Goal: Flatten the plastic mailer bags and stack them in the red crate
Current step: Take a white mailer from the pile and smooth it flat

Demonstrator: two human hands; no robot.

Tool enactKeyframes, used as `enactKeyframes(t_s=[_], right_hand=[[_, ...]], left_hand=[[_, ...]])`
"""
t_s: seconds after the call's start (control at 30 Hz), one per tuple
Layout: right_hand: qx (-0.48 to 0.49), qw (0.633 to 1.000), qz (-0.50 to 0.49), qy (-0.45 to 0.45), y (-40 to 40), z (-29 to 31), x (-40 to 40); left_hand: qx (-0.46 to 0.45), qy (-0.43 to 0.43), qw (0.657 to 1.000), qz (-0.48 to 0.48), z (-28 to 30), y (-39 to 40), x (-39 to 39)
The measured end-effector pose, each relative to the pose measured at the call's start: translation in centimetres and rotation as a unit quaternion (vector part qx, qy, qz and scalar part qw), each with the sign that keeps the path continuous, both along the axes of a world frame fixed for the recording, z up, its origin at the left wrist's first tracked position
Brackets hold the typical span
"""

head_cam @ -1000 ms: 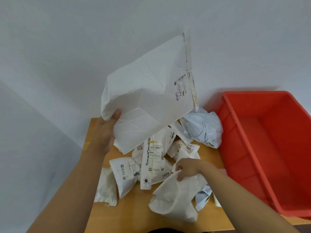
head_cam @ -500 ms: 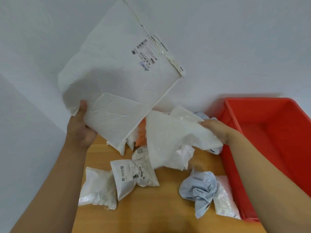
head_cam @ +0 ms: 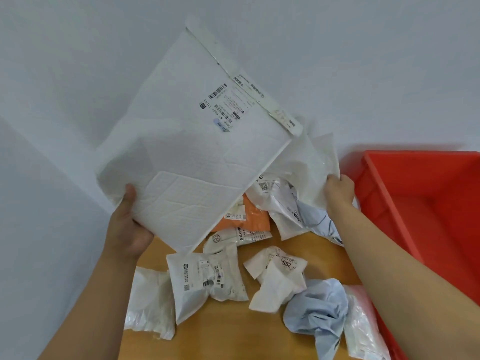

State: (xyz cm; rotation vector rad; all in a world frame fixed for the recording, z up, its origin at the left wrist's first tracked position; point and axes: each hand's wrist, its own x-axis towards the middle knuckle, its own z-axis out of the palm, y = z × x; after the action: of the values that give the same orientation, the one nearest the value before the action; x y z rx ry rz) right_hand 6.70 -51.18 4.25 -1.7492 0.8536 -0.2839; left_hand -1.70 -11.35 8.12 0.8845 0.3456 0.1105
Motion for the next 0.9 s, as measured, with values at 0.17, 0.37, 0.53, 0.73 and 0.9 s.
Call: enactKeyframes(t_s=[0.17, 0.37, 0.53, 0.73, 0.9], right_hand=[[-0.139, 0.989, 0.049, 0.009, -0.7, -2.7, 1.4], [-0.085, 0.994, 0.049, -0.045, 0.0, -6.3, 1.8], [0.082, 0.988, 0.051, -0.124, 1.1, -7.7, 0.8], [0.147, 0.969, 0.050, -0.191, 2.2, -8.6, -0.9], [-0.041, 0.970, 0.135, -0.199, 3.9, -9.2, -6.9]], left_hand=[[-0.030, 0.022, 0.999, -0.028, -4.8, -1.9, 0.6], [-0.044, -0.015, 0.994, -0.096, -9.8, -5.1, 2.4], [-0.067, -0.056, 0.988, -0.131, -11.5, -5.8, 4.1], [-0.048, -0.094, 0.986, -0.126, -12.4, -7.4, 3.4], [-0.086, -0.111, 0.985, -0.100, -12.3, -8.4, -1.5]])
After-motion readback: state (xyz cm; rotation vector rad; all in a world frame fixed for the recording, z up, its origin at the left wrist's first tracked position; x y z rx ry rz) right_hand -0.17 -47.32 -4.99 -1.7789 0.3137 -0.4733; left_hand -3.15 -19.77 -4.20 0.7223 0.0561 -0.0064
